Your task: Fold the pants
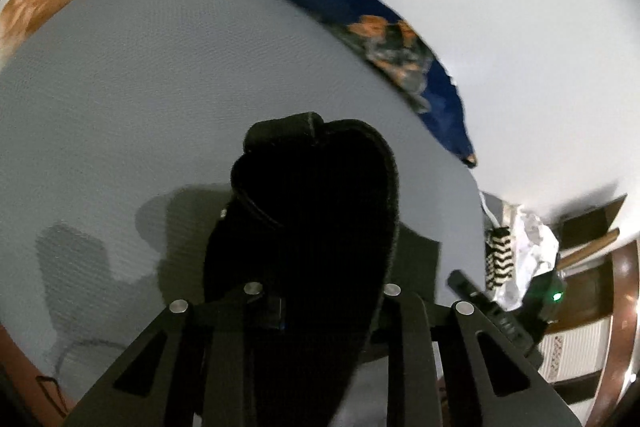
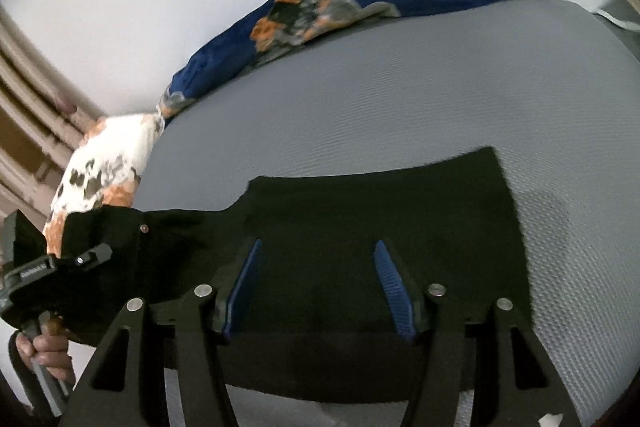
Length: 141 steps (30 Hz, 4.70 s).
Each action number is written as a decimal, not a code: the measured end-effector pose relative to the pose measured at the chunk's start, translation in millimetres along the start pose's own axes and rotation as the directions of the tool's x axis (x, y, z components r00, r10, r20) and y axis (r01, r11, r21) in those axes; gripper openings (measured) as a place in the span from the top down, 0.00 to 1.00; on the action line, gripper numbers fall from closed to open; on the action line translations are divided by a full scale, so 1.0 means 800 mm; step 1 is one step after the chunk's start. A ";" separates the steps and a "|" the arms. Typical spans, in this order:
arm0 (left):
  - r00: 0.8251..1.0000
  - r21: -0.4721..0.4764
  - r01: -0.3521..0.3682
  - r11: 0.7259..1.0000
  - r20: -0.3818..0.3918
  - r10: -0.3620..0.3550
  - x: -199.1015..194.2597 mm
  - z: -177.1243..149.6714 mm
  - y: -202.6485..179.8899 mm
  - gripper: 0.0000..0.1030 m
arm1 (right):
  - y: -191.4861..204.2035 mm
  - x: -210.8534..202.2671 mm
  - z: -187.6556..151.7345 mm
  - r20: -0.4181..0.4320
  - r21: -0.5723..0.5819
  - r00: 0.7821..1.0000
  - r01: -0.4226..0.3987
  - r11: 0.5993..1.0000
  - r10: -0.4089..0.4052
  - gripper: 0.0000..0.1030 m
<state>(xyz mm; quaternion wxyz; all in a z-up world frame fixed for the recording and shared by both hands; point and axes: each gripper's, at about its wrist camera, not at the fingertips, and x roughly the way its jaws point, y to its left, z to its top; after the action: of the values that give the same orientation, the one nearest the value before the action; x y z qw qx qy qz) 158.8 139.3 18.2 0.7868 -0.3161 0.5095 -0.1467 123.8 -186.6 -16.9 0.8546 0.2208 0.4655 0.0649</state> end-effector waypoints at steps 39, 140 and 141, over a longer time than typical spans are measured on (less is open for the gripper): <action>0.993 0.251 -0.013 0.968 -0.109 0.042 0.194 -0.057 -0.197 0.44 | -0.132 -0.046 -0.039 0.102 0.156 0.992 0.062 0.986 -0.078 0.44; 0.948 0.394 -0.230 0.890 -0.117 0.297 0.141 -0.139 -0.057 0.34 | -0.134 -0.053 -0.041 0.013 0.068 1.000 0.012 0.998 -0.013 0.91; 0.948 0.398 -0.230 0.888 -0.117 0.297 0.141 -0.142 -0.058 0.34 | -0.133 -0.056 -0.043 0.021 0.073 1.000 0.014 0.997 -0.016 0.91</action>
<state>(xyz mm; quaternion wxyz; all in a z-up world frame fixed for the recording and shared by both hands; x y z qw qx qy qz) 111.1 2.3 -63.5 0.7979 -0.0716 0.5765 -0.1610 59.8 -284.9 -45.1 0.8513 0.2489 0.4602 0.0391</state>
